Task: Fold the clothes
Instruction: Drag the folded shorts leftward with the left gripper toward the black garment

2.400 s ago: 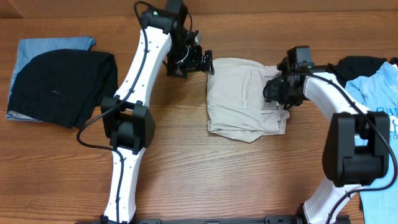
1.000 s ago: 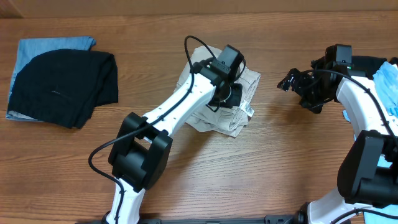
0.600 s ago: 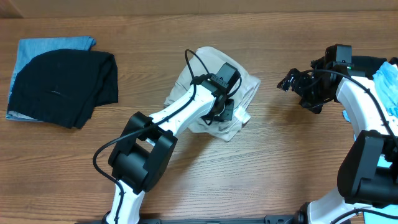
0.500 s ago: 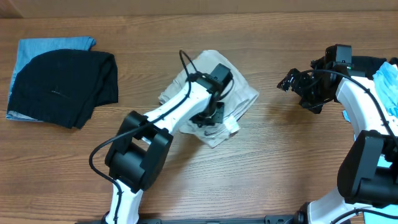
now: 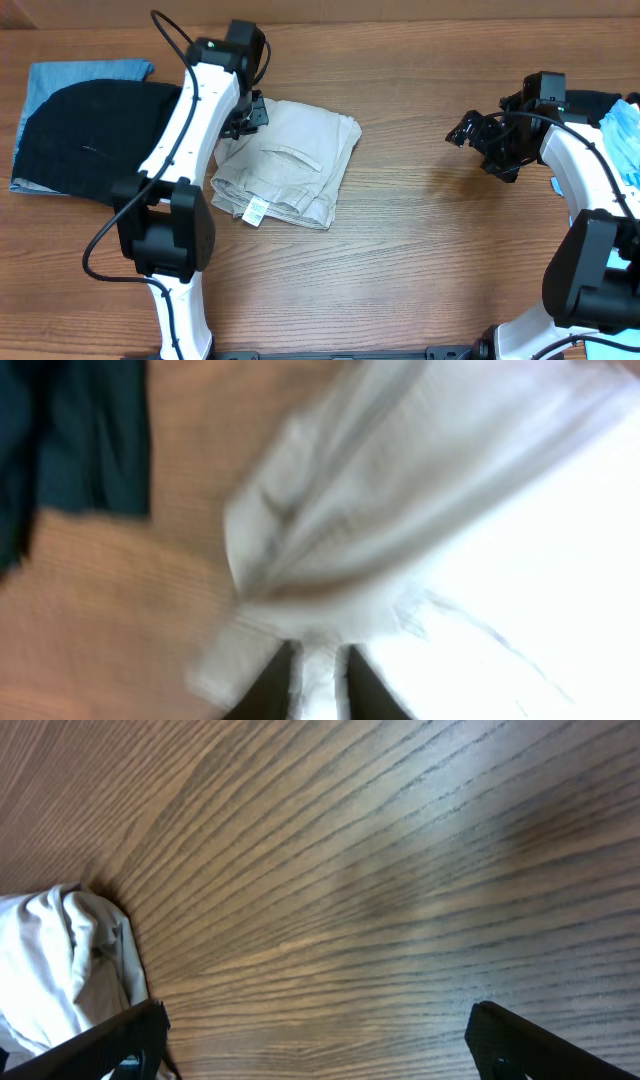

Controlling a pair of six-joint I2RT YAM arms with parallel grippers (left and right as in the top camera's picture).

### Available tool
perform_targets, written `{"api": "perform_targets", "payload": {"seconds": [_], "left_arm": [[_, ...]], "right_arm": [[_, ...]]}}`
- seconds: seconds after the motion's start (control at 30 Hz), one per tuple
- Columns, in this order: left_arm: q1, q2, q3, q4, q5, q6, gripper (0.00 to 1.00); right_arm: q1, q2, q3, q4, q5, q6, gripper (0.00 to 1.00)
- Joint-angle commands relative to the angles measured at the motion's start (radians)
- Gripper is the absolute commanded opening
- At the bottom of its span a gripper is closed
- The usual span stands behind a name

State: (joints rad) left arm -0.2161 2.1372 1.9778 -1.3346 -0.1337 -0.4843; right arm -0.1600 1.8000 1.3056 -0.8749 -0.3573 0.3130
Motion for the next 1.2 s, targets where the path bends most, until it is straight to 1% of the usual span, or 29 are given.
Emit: {"api": "perform_targets", "payload": {"seconds": [0.0, 0.03, 0.1, 0.13, 0.17, 0.2, 0.23, 0.27, 0.3, 0.37, 0.43, 0.5, 0.57, 0.6, 0.63, 0.67, 0.7, 0.73, 0.8, 0.83, 0.87, 0.9, 0.97, 1.03, 1.17], "left_arm": [[0.002, -0.016, 0.049, -0.09, 0.323, -0.026, 1.0], [0.004, -0.017, 0.046, -0.113, 0.394, 0.021, 0.98], [0.007, -0.018, 0.046, -0.145, 0.382, 0.013, 0.98], [0.007, -0.018, 0.043, -0.163, 0.378, -0.009, 0.97], [0.006, -0.018, 0.038, -0.19, 0.377, -0.016, 0.88], [0.004, -0.017, 0.032, -0.223, 0.344, -0.019, 0.59], [0.004, -0.018, 0.021, -0.254, 0.308, -0.036, 0.39], [0.004, -0.019, 0.007, -0.281, 0.303, -0.04, 0.38], [0.002, -0.022, -0.025, -0.295, 0.309, -0.04, 0.41], [-0.007, -0.047, -0.091, -0.273, 0.334, -0.041, 0.47], [-0.005, -0.154, -0.183, -0.216, 0.333, -0.076, 0.5], [-0.007, -0.287, -0.274, -0.16, 0.303, -0.138, 0.58], [-0.019, -0.425, -0.456, -0.037, 0.315, -0.257, 0.74], [-0.021, -0.452, -0.52, 0.006, 0.319, -0.32, 0.84], [-0.021, -0.469, -0.592, 0.053, 0.328, -0.409, 0.89], [-0.021, -0.472, -0.659, 0.112, 0.367, -0.505, 0.88], [-0.021, -0.469, -0.723, 0.192, 0.425, -0.573, 0.87], [-0.025, -0.469, -0.802, 0.32, 0.465, -0.612, 0.88], [-0.038, -0.468, -0.898, 0.501, 0.463, -0.718, 0.89], [-0.039, -0.468, -0.916, 0.557, 0.447, -0.754, 0.89], [-0.039, -0.468, -0.919, 0.594, 0.393, -0.8, 0.91], [-0.039, -0.468, -0.919, 0.607, 0.365, -0.83, 0.93], [-0.041, -0.468, -0.919, 0.608, 0.299, -0.864, 1.0], [-0.042, -0.467, -0.924, 0.608, 0.24, -0.89, 1.0], [-0.044, -0.448, -0.926, 0.623, 0.211, -0.893, 0.99]], "right_arm": [[0.002, -0.005, 0.01, 0.005, 0.009, -0.01, 1.0], [0.002, -0.005, 0.01, 0.005, 0.009, -0.01, 1.0], [0.002, -0.005, 0.01, 0.005, 0.009, -0.01, 1.0], [0.002, -0.005, 0.01, 0.005, 0.009, -0.01, 1.0], [0.002, -0.005, 0.01, 0.005, 0.009, -0.01, 1.0], [0.002, -0.005, 0.01, 0.005, 0.009, -0.01, 1.0], [0.002, -0.005, 0.01, 0.005, 0.009, -0.01, 1.0], [0.002, -0.005, 0.01, 0.005, 0.009, -0.01, 1.0], [0.002, -0.005, 0.01, 0.005, 0.009, -0.01, 1.0], [0.002, -0.005, 0.01, 0.005, 0.009, -0.01, 1.0], [0.002, -0.005, 0.01, 0.005, 0.009, -0.01, 1.0], [0.002, -0.005, 0.01, 0.005, 0.009, -0.01, 1.0], [0.002, -0.005, 0.01, 0.005, 0.009, -0.01, 1.0], [0.002, -0.005, 0.01, 0.005, 0.009, -0.01, 1.0], [0.002, -0.005, 0.01, 0.005, 0.009, -0.01, 1.0], [0.002, -0.005, 0.01, 0.005, 0.009, -0.01, 1.0], [0.002, -0.005, 0.01, 0.005, 0.009, -0.01, 1.0], [0.002, -0.005, 0.01, 0.005, 0.009, -0.01, 1.0], [0.002, -0.005, 0.01, 0.005, 0.009, -0.01, 1.0], [0.002, -0.005, 0.01, 0.005, 0.009, -0.01, 1.0], [0.002, -0.005, 0.01, 0.005, 0.009, -0.01, 1.0], [0.002, -0.005, 0.01, 0.005, 0.009, -0.01, 1.0], [0.002, -0.005, 0.01, 0.005, 0.009, -0.01, 1.0], [0.002, -0.005, 0.01, 0.005, 0.009, -0.01, 1.0], [0.002, -0.005, 0.01, 0.005, 0.009, -0.01, 1.0]]}}
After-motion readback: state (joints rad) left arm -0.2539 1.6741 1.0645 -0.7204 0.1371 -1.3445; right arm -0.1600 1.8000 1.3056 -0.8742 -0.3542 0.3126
